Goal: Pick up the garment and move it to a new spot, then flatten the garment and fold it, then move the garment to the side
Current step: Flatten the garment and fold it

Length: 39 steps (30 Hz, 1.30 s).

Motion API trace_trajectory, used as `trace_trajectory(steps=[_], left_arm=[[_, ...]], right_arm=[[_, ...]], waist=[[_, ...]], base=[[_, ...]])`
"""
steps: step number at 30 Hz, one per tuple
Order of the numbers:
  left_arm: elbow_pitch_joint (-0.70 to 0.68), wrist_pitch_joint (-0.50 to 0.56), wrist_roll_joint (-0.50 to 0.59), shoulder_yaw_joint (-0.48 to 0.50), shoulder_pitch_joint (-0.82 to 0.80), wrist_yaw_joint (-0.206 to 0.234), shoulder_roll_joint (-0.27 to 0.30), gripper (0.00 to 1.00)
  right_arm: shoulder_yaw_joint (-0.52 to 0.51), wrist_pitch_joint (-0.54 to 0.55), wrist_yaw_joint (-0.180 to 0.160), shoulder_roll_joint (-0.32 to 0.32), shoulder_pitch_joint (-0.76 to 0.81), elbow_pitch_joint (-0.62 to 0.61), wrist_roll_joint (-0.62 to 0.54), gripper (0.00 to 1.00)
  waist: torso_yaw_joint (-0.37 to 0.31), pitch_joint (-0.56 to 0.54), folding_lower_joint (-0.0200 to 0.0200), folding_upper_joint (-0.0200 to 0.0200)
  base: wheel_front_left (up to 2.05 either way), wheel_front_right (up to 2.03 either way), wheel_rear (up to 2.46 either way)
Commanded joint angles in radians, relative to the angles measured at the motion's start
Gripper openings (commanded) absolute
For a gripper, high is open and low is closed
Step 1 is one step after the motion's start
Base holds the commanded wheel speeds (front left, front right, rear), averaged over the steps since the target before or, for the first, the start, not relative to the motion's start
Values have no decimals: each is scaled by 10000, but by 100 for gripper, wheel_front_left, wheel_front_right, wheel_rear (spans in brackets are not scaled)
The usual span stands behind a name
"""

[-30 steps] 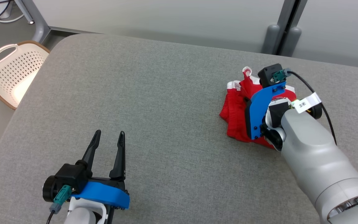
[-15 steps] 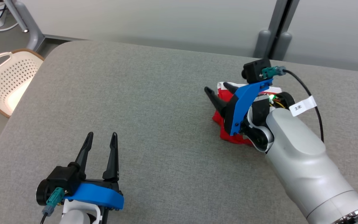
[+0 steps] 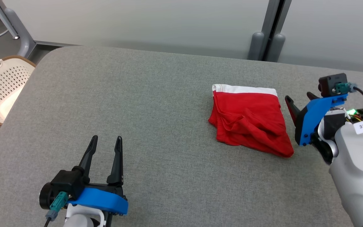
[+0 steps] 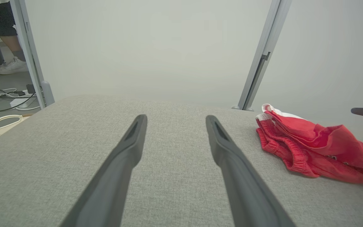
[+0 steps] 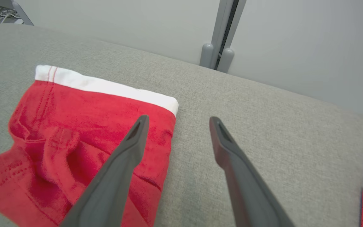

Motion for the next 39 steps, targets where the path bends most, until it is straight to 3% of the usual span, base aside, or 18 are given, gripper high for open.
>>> trace_trajectory(steps=[1,2,5,11,18,25,29,30,31,39], left_arm=[[-25,-41,55,5,-112,-19,24,100],[-27,-41,51,-12,-138,-22,24,100],[-7,-41,42,-49,-200,-29,49,100],[15,-41,18,-24,-263,-41,106,100],[46,-41,6,10,-239,-49,135,100],[44,-40,-37,135,-51,7,138,100],[16,-41,-75,275,83,84,173,100],[8,-40,-90,316,127,110,191,100],[0,-41,-106,357,160,132,206,100],[48,-42,-173,642,429,258,378,100]], right_arm=[[-18,6,5,8,185,3,-118,100],[-80,55,5,-33,277,-5,-324,100],[-237,49,5,101,548,-47,-717,0],[247,162,4,720,752,-72,-1053,0],[2123,920,4,1274,1024,-652,-208,0],[4165,1855,4,1254,1948,-2810,1631,0],[4095,1454,4,1042,2592,-4298,2320,0],[3899,1250,5,1026,2775,-4625,2330,46],[3632,1014,5,1002,2959,-4934,2274,100],[637,-364,5,1450,5116,-7005,1108,100]], waist=[[12,24,0,0],[17,51,0,0],[20,124,0,0],[-31,202,0,0],[-149,117,0,0],[-411,-56,0,0],[-666,-179,0,0],[-743,-202,0,0],[-819,-230,0,0],[-1467,-541,0,0]], base=[[0,0,0],[0,0,0],[0,0,0],[0,0,0],[0,0,0],[0,0,0],[0,0,0],[0,0,0],[0,0,0],[0,0,0]])
